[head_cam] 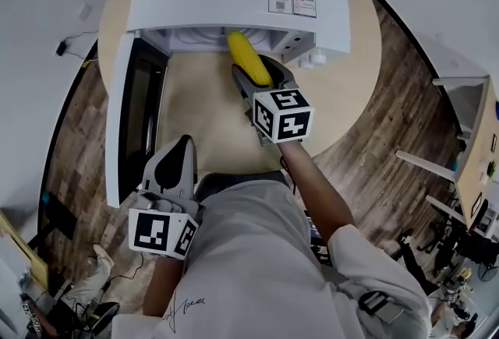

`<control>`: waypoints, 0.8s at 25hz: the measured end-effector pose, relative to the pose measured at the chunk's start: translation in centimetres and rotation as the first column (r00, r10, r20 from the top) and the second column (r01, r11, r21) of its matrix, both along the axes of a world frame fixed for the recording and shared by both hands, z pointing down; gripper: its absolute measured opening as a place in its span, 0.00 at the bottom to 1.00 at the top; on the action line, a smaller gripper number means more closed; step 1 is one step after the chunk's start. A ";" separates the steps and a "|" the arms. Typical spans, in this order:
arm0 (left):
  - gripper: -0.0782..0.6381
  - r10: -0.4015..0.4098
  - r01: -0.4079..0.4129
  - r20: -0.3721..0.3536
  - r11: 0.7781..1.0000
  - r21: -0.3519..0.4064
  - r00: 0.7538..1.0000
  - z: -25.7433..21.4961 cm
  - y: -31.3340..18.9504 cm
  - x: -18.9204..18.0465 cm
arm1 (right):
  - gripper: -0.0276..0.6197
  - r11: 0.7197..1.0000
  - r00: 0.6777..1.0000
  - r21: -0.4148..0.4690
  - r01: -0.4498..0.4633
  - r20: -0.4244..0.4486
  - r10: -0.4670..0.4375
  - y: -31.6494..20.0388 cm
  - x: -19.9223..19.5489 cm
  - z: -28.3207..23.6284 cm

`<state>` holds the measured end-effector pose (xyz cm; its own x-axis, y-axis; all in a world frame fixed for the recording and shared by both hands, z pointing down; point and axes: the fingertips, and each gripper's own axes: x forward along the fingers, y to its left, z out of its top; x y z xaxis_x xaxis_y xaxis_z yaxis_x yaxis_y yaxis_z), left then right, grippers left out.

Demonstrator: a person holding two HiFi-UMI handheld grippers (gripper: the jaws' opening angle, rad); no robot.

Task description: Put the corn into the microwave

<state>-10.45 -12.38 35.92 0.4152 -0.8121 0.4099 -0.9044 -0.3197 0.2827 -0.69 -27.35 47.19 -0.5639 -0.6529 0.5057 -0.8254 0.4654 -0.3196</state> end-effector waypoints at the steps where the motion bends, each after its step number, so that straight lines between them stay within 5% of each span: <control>1: 0.10 -0.001 0.001 -0.001 1.000 -0.001 1.000 0.0 0.0 0.0 | 0.45 1.000 1.000 -0.002 0.000 0.001 0.000 -0.2 -0.1 0.1; 20: 0.10 -0.025 0.025 -0.001 0.999 -0.031 1.000 0.9 0.1 -0.4 | 0.45 1.000 0.999 0.003 -0.010 -0.039 0.010 -3.1 -1.0 2.5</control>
